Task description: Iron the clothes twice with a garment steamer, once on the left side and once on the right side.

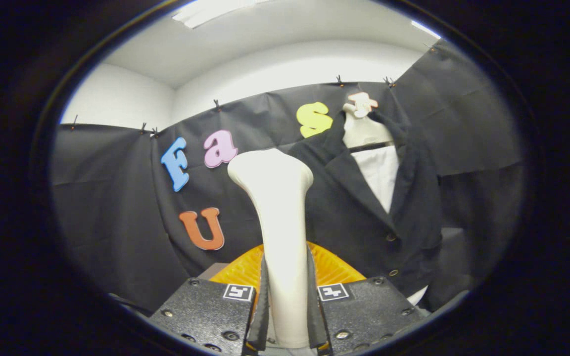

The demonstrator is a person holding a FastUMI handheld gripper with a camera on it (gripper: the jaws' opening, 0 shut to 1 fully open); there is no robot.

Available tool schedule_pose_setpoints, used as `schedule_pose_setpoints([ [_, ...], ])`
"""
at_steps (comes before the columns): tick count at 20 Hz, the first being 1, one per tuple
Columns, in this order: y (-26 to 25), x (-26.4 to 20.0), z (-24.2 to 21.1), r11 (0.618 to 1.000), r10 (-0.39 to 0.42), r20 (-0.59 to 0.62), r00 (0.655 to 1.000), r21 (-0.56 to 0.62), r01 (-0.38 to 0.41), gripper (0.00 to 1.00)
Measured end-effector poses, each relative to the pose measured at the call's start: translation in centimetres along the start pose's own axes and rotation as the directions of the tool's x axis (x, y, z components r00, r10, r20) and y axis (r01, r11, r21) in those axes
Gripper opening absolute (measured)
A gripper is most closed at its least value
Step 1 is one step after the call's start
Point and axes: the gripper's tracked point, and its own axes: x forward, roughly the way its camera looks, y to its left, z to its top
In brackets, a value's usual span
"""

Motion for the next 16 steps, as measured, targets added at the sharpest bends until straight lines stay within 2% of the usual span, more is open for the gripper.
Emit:
schedule_pose_setpoints([
  [4, -4.4, 1.1, 3.1, 0.996, -0.093, 0.053, 0.994, -0.008, 0.093, 0.34],
  [8, -7.3, 3.4, 4.2, 0.987, -0.158, 0.057, 0.986, -0.022, 0.159, 0.34],
  [16, -8.1, 7.8, 1.8, 0.969, -0.225, 0.026, 0.974, -0.096, 0.226, 0.34],
])
